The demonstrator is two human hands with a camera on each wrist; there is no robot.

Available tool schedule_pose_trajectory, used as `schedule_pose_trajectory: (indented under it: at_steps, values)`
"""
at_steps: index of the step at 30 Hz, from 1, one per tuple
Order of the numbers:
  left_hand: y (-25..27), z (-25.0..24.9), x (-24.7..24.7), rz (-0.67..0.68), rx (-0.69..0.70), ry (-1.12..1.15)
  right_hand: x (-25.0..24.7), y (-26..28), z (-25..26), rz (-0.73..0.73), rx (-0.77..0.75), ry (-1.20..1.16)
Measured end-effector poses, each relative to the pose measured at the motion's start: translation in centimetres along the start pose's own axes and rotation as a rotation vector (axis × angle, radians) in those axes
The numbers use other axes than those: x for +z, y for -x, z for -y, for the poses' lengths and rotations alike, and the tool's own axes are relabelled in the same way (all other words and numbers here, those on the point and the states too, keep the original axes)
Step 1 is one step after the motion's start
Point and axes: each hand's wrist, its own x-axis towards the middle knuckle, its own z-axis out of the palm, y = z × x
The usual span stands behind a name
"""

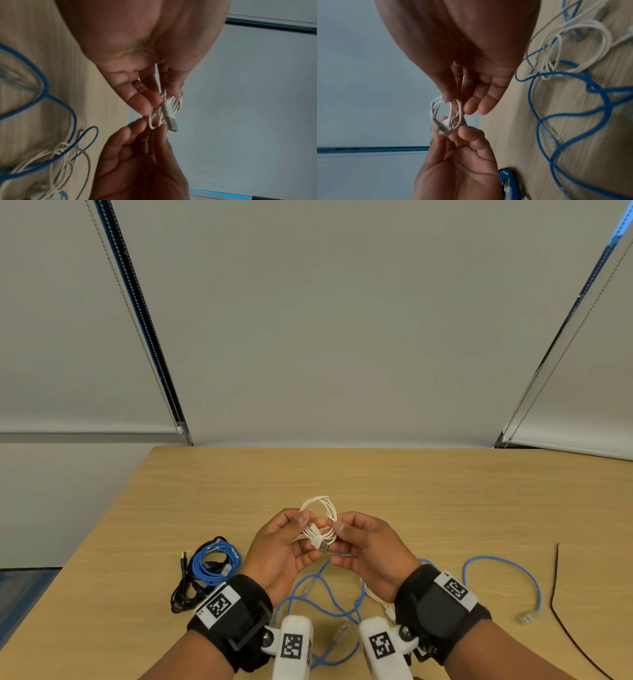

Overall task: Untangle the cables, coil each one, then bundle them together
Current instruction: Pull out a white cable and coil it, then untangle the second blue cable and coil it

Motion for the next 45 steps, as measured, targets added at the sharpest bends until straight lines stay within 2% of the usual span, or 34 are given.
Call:
schedule_pose_trajectory:
  at_steps: [3, 5, 8, 10, 12, 17, 20, 25, 27, 29, 31, 32, 35, 37, 41, 45]
  values:
    - [0.2, -0.3, -0.7, 0.044, 0.011, 0.024, 0.7, -0.4, -0.4, 0.065, 0.057, -0.109]
    - [0.3, -0.7, -1.3, 0.072, 0.038, 0.026, 1.5, -0.7, -0.7, 0.075, 0.052, -0.054]
    - [0.4, -1.3, -2.9, -0.027, 0.087, -0.099, 1.9, -1.2, -0.7, 0.019, -0.07, 0.413]
    - [0.4, -1.7, -5.2, -0.206, 0.117, -0.265, 1.8, -1.6, -0.8, 0.04, -0.113, 0.779]
    - [-0.1, -2.3, -7.2, -0.343, 0.136, -0.417, 0.8, -1.7, -0.6, 0.089, -0.118, 1.002]
    - [-0.8, -2.1, -12.4, -0.557, 0.132, -0.657, 0.9, -2.7, -2.9, 0.264, -0.05, 1.408]
    - [-1.1, -1.6, -14.4, -0.589, 0.14, -0.881, 1.5, -3.4, -4.7, 0.34, -0.031, 1.576]
    - [-1.5, -2.0, -14.8, -0.64, 0.135, -1.06, 1.9, -3.8, -6.6, 0.293, -0.011, 1.722]
    - [-1.1, -2.3, -14.1, -0.651, 0.191, -1.085, 2.1, -3.7, -6.2, 0.203, -0.068, 1.684]
    - [-0.3, -2.5, -12.8, -0.633, 0.329, -1.07, 2.3, -3.7, -4.8, 0.117, -0.143, 1.541]
    - [0.3, -2.5, -10.5, -0.498, 0.42, -1.016, 2.6, -3.7, -2.7, 0.056, -0.22, 1.362]
    - [0.5, -2.3, -9.1, -0.383, 0.403, -0.978, 2.7, -3.7, -1.5, 0.032, -0.25, 1.279]
    - [0.7, -1.3, -5.6, -0.054, 0.219, -0.962, 3.0, -3.2, 1.6, -0.007, -0.326, 1.123]
    - [0.3, -0.5, -4.3, 0.042, 0.208, -0.945, 2.9, -2.7, 3.2, -0.029, -0.348, 1.025]
    - [-0.7, -0.3, -3.3, 0.011, 0.224, -0.675, 1.5, -1.6, 5.2, -0.124, -0.405, 0.923]
    - [-1.5, -1.8, -2.5, -0.072, 0.345, -0.637, -0.1, -0.6, 6.1, -0.228, -0.467, 0.815]
